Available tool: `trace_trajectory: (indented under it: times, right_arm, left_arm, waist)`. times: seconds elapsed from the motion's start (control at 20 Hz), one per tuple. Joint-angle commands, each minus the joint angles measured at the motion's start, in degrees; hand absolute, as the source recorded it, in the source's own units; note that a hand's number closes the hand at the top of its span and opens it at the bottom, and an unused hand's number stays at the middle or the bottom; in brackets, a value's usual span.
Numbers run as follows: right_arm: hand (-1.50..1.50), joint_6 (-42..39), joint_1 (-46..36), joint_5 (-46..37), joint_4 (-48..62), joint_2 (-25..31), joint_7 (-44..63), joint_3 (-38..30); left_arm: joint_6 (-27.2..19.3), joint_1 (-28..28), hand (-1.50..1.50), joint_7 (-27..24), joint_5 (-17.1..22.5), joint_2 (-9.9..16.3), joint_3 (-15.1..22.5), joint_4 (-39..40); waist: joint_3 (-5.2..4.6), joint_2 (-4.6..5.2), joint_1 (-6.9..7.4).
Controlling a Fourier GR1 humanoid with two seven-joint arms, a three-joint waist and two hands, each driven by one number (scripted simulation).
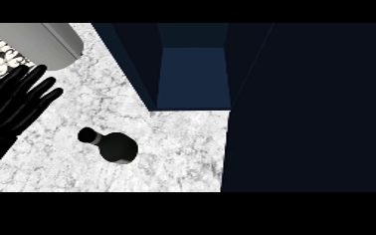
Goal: Pick up the wine, place it into the cabinet and close the cabinet
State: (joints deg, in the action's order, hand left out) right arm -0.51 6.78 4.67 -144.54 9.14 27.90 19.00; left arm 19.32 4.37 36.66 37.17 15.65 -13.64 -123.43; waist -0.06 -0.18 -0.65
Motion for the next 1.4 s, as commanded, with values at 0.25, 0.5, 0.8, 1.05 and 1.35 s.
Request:
trace_trajectory:
  times: [0.25,0.5,0.8,1.05,1.35]
  right_arm:
    - [-1.50,0.0,4.5,2.9,-14.8,2.1,4.9,1.4]
    - [-1.50,1.8,2.0,2.1,-14.4,1.0,5.8,1.0]
    - [-1.50,1.1,3.0,3.4,-12.4,1.4,3.7,-0.9]
    - [-1.50,1.4,3.6,2.0,-14.1,2.4,5.2,0.8]
    - [-1.50,0.8,4.6,2.9,-13.4,2.1,2.5,1.2]
  left_arm:
    - [9.1,-2.0,-1.50,-8.7,-6.1,-1.6,0.5,11.7]
    - [14.7,-2.7,-1.50,-15.4,-10.1,-2.0,0.3,19.3]
    - [14.4,-2.4,-1.50,-22.3,-21.8,-6.1,4.0,24.0]
    - [14.4,2.1,-1.50,-27.0,-23.6,-5.1,1.8,33.7]
    - [16.2,0.0,-1.50,-37.6,-30.4,-4.2,1.1,43.1]
  waist:
    - [0.03,0.04,-0.72]
    - [-0.01,0.08,-0.55]
    - [0.04,0.11,-0.52]
    - [0.01,0.14,-0.87]
    - [0.00,0.14,-0.91]
